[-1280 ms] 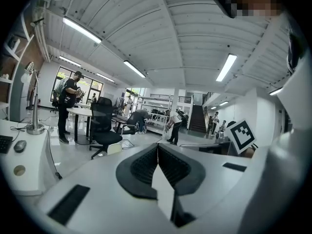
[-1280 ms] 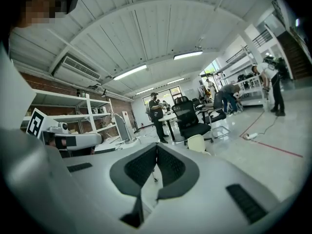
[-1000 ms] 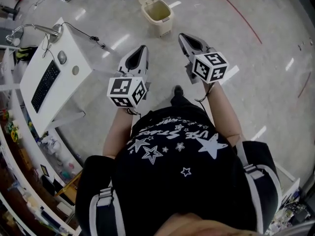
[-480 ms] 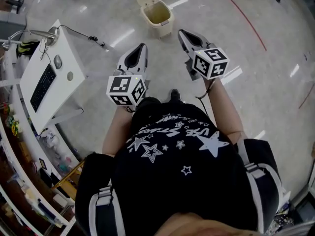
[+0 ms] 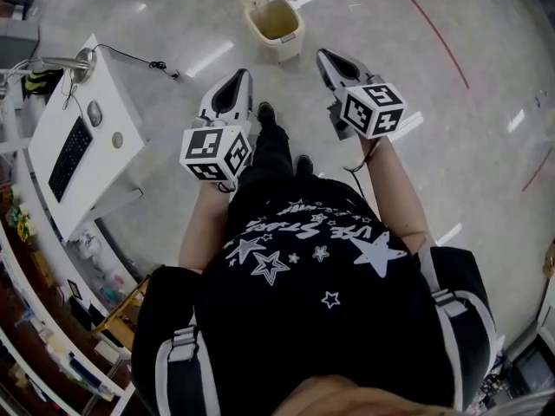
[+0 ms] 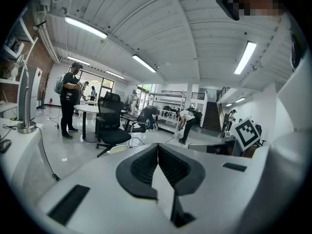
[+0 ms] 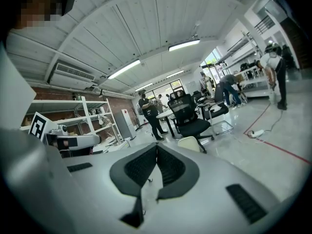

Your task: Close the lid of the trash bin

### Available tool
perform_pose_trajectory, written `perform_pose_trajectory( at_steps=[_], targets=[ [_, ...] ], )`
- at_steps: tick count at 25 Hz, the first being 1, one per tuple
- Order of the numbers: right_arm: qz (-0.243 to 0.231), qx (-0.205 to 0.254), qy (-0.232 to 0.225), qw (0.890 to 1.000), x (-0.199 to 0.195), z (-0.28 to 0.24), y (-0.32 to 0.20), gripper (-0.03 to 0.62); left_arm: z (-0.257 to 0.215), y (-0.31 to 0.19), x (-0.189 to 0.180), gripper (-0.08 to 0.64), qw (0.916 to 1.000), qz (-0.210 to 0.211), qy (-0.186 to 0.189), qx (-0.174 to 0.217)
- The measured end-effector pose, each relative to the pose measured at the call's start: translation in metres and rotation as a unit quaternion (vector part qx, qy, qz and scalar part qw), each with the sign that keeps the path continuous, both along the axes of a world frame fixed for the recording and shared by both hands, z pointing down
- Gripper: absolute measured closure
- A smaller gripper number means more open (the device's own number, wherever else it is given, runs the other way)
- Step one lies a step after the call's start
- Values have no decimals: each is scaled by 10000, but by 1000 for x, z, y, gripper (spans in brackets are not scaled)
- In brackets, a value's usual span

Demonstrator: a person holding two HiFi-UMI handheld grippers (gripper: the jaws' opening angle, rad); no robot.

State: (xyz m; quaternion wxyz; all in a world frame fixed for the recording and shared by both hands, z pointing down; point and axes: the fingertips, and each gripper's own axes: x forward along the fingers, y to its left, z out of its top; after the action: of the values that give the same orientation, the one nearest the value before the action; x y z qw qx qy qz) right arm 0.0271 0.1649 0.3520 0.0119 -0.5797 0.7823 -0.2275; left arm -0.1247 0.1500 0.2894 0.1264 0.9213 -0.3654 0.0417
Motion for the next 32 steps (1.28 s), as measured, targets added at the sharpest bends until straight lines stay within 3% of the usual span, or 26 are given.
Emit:
perform_pose_trajectory(
  at_steps=[18,25,32],
  targets=[
    [535,-184,123,9983,40,-12,-157,584,3,-179,34,548,9990,404,149,-157],
    [576,-175,191,9980,21,-18,-229,584,4,-246,24,548,9983,506,206,-181],
    [596,-296,258,9975,14,-11,-269,584,7,-292,17,548,9983,486,269,-168]
  ],
)
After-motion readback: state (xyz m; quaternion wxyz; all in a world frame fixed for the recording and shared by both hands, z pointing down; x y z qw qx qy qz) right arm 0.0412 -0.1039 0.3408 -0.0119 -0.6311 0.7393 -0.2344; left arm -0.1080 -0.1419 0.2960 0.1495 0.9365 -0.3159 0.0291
